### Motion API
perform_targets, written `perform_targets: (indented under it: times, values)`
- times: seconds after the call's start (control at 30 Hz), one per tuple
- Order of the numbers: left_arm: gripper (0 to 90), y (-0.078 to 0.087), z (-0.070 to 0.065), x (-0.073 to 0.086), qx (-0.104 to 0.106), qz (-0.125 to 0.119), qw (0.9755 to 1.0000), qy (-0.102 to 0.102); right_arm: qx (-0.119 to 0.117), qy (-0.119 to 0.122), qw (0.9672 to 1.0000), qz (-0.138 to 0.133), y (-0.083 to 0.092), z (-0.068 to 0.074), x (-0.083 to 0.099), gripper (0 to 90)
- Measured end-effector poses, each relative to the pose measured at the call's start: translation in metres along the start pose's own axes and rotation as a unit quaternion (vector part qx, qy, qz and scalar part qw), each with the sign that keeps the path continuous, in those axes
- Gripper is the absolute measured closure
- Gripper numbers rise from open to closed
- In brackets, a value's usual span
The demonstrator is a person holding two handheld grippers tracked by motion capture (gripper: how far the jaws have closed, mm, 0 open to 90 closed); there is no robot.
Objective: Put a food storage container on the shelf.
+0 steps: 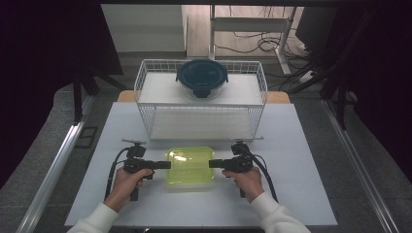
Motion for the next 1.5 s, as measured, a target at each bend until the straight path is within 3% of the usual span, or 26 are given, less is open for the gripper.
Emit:
perform_targets:
  times: [0.17, 0.77, 1.1, 1.5]
  values:
    - [79.9, 0.006, -0.007, -0.003, 0.001, -0.012, 0.9999, -0.012, 0.004, 0.023, 0.9997, -0.01, 0.008, 0.008, -0.005, 78.0]
    - [79.9, 0.021, -0.024, -0.009, 0.0, -0.036, 0.9985, -0.041, 0.005, 0.059, 0.9978, -0.029, 0.022, 0.025, -0.012, 77.8]
    - [80.0, 0.029, -0.034, -0.013, 0.001, -0.05, 0.9972, -0.055, 0.009, 0.087, 0.9952, -0.045, 0.034, 0.037, -0.017, 77.5]
    - [79.8, 0.028, -0.039, -0.021, 0.004, -0.048, 0.9971, -0.059, 0.012, 0.109, 0.9923, -0.058, 0.046, 0.043, -0.028, 77.5]
Point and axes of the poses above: each handheld gripper's, and its own axes: y roughly backward along the jaws, x roughly out of its underside, z roughly to its left, the point moved 4 cm from there along -y, roughly forward along the jaws
